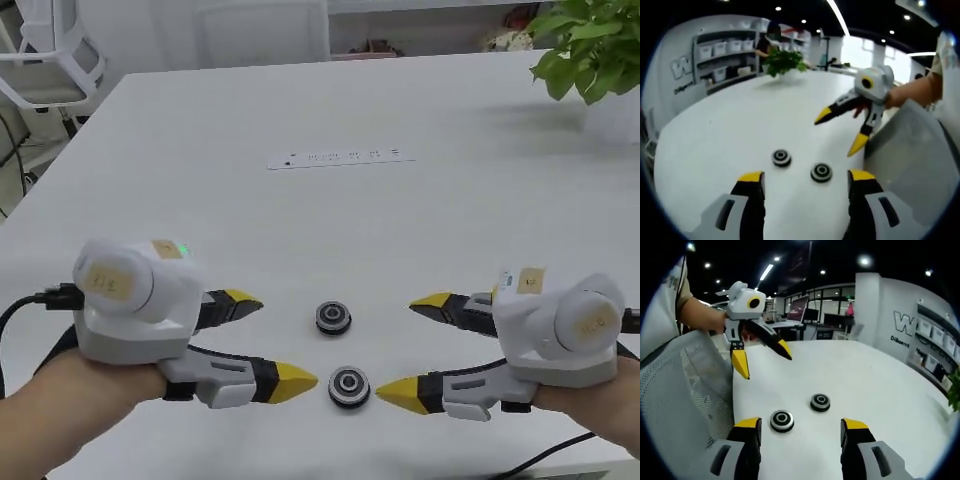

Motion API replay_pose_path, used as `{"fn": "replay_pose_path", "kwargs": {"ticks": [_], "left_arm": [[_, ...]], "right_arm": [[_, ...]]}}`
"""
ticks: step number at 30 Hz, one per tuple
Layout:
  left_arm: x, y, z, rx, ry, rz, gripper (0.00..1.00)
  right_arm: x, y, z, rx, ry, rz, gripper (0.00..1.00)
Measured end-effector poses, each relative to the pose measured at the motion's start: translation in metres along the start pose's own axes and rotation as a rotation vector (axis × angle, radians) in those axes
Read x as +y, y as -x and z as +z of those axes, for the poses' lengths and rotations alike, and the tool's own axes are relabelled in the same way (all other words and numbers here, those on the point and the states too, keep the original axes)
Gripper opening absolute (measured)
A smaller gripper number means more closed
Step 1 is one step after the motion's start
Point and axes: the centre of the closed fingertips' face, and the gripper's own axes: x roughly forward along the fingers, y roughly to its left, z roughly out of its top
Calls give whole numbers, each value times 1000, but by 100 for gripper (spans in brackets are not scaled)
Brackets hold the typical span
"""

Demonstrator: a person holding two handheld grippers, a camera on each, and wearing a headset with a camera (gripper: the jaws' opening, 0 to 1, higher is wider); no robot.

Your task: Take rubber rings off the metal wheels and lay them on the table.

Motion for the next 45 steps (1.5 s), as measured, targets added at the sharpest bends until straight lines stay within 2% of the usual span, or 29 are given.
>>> {"fn": "replay_pose_path", "kwargs": {"ticks": [7, 10, 19, 29, 37, 45], "left_arm": [[-6, -11, -3, 17, -26, -41, 63], [-8, -15, -5, 23, -26, -52, 62], [-18, -24, -9, 40, -41, -96, 55], [-26, -35, -15, 62, -47, -133, 50], [-26, -43, -21, 83, -42, -144, 44], [-31, -50, -26, 106, -42, -170, 39]], "right_arm": [[5, -5, 0, -17, -28, 31, 56], [7, -9, 0, -20, -14, 43, 54], [15, -16, -7, -3, 9, 83, 50], [20, -23, -14, 5, 2, 123, 44], [21, -29, -24, 29, 24, 156, 41], [24, -32, -30, 43, 26, 170, 41]]}}
